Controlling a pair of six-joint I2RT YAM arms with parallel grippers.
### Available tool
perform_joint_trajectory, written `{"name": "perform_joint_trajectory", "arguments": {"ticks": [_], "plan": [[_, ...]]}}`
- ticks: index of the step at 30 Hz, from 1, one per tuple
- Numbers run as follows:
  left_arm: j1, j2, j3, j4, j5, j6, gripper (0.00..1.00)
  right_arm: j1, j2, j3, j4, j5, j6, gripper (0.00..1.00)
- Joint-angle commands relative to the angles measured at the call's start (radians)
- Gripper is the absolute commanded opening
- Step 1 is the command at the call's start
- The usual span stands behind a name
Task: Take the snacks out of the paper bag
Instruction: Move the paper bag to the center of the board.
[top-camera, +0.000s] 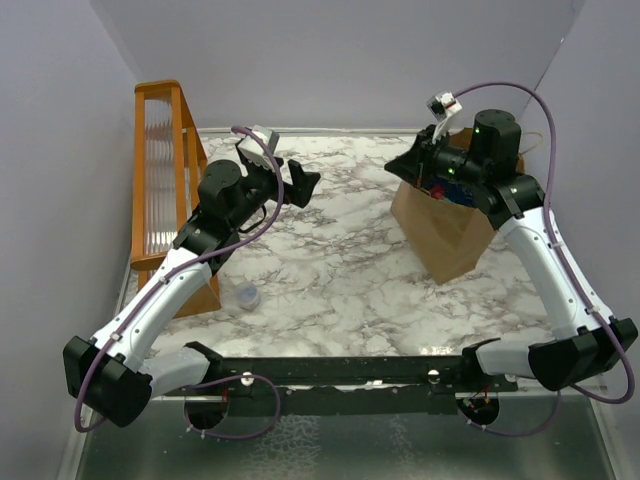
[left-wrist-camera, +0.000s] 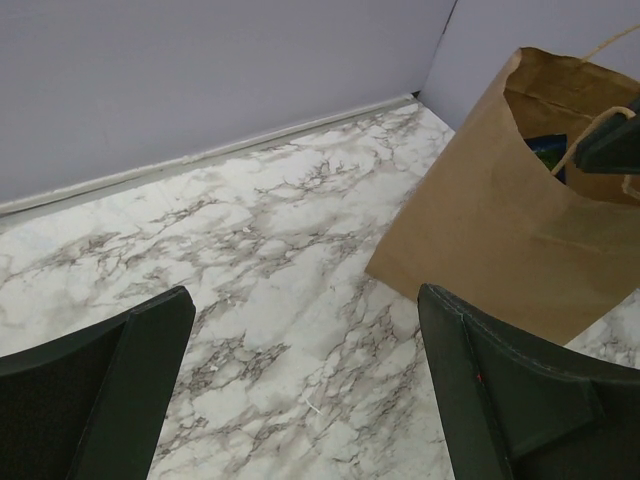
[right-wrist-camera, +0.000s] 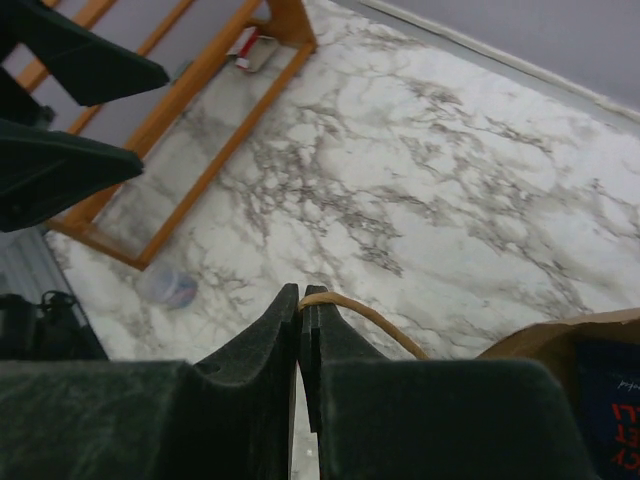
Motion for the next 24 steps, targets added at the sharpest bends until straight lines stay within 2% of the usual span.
{"name": "perform_joint_trajectory", "arguments": {"ticks": [1,4,8,10,13,17,21,24], "plan": [[-0.007,0.004,0.014,-0.003,0.006,-0.007,0.97,0.033,0.011,0.042,0.096,-0.248,0.092,0.06],[-0.007,0.007,0.014,-0.004,0.004,-0.006,0.97,0.083,0.032,0.041,0.149,-0.293,0.15,0.06],[-0.007,0.01,0.014,-0.005,0.005,-0.006,0.97,0.176,0.07,0.07,0.159,-0.26,0.167,0.07],[-0.007,0.011,0.012,-0.005,0.006,-0.007,0.97,0.19,0.081,0.075,0.175,-0.261,0.182,0.1],[-0.007,0.011,0.012,-0.006,0.002,-0.003,0.97,0.191,0.089,0.098,0.142,-0.205,0.165,0.26],[-0.007,0.008,0.01,-0.005,0.004,0.001,0.97,0.191,0.081,0.173,-0.001,-0.038,0.04,0.48],[-0.007,0.0,0.011,-0.01,0.004,0.007,0.97,0.191,0.011,0.186,-0.061,0.242,-0.064,0.74],[-0.007,-0.011,0.01,-0.007,0.0,0.01,0.97,0.191,-0.051,0.152,-0.036,0.507,-0.1,0.84]]}}
